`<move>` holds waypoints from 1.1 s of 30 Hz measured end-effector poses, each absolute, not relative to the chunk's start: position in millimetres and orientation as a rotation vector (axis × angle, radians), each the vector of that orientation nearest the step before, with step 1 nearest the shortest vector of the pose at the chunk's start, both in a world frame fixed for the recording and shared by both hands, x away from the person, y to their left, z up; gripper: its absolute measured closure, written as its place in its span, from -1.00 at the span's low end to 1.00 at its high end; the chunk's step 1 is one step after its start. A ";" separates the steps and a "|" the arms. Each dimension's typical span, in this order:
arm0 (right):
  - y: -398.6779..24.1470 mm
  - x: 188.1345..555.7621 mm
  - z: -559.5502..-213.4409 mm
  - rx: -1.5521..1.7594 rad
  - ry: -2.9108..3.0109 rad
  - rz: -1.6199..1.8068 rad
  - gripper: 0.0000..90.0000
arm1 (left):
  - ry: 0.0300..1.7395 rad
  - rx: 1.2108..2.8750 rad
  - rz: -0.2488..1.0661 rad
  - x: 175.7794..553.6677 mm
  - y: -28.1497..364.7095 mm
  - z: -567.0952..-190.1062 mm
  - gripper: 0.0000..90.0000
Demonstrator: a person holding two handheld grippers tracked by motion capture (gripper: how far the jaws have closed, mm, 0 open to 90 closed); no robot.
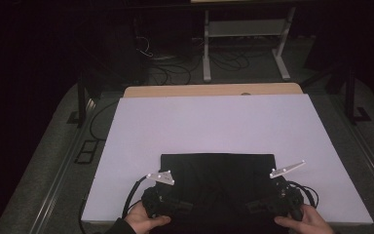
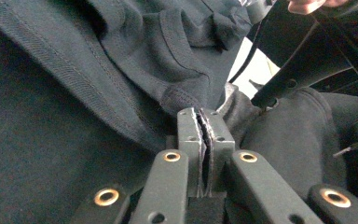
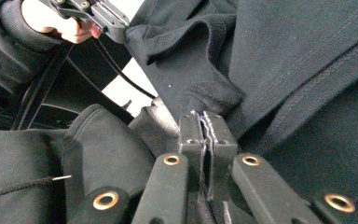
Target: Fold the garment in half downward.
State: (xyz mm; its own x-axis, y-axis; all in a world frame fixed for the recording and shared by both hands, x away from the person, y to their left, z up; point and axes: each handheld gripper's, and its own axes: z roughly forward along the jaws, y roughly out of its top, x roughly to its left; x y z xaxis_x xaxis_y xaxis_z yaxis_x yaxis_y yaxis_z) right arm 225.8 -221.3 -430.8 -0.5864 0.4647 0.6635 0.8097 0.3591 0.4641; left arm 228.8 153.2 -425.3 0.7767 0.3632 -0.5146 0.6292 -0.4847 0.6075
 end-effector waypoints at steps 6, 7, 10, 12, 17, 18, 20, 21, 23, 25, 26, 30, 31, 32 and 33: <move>-223.7 221.9 -430.2 -1.116 -2.195 -1.104 0.76 | 0.758 2.112 -0.399 228.8 157.1 -425.2 0.83; -224.2 221.6 -429.8 -1.130 -2.197 -1.104 0.70 | 0.765 2.098 -0.399 229.1 157.8 -425.1 0.77; -225.9 221.5 -428.4 -1.184 -2.214 -1.105 0.52 | 0.756 2.063 -0.413 230.5 160.5 -424.0 0.57; -227.7 222.0 -427.1 -1.200 -2.220 -1.109 0.44 | 0.749 2.047 -0.415 231.6 162.2 -423.3 0.40; -230.6 223.0 -421.7 -1.214 -2.261 -1.147 0.19 | 0.768 2.020 -0.346 233.6 166.0 -418.9 0.00; -231.2 223.3 -420.2 -1.220 -2.274 -1.145 0.11 | 0.766 2.006 -0.334 233.9 167.8 -416.3 -0.07; -230.8 223.7 -417.4 -1.246 -2.300 -1.139 -0.09 | 0.777 1.970 -0.317 234.9 172.2 -412.0 -0.22; -230.8 224.0 -416.4 -1.250 -2.311 -1.143 -0.16 | 0.782 1.956 -0.313 235.8 174.4 -410.5 -0.27; -231.4 224.6 -414.0 -1.242 -2.324 -1.162 -0.29 | 0.790 1.947 -0.299 237.5 178.2 -408.0 -0.39; -231.1 225.2 -410.4 -1.252 -2.345 -1.172 -0.46 | 0.792 1.945 -0.277 239.3 182.3 -405.2 -0.50; -231.5 225.8 -408.7 -1.249 -2.361 -1.182 -0.54 | 0.783 1.935 -0.283 240.6 185.0 -403.7 -0.55; -233.6 229.3 -399.3 -1.275 -2.427 -1.206 -0.73 | 0.782 1.912 -0.271 246.6 193.8 -395.0 -0.77; -234.5 230.5 -396.8 -1.272 -2.442 -1.214 -0.78 | 0.783 1.911 -0.260 248.6 195.8 -392.9 -0.84; -235.2 231.8 -394.3 -1.275 -2.460 -1.218 -0.88 | 0.790 1.911 -0.249 250.5 197.5 -390.7 -0.90; -235.4 233.4 -391.9 -1.278 -2.475 -1.220 -0.96 | 0.794 1.917 -0.235 252.8 199.3 -388.5 -0.95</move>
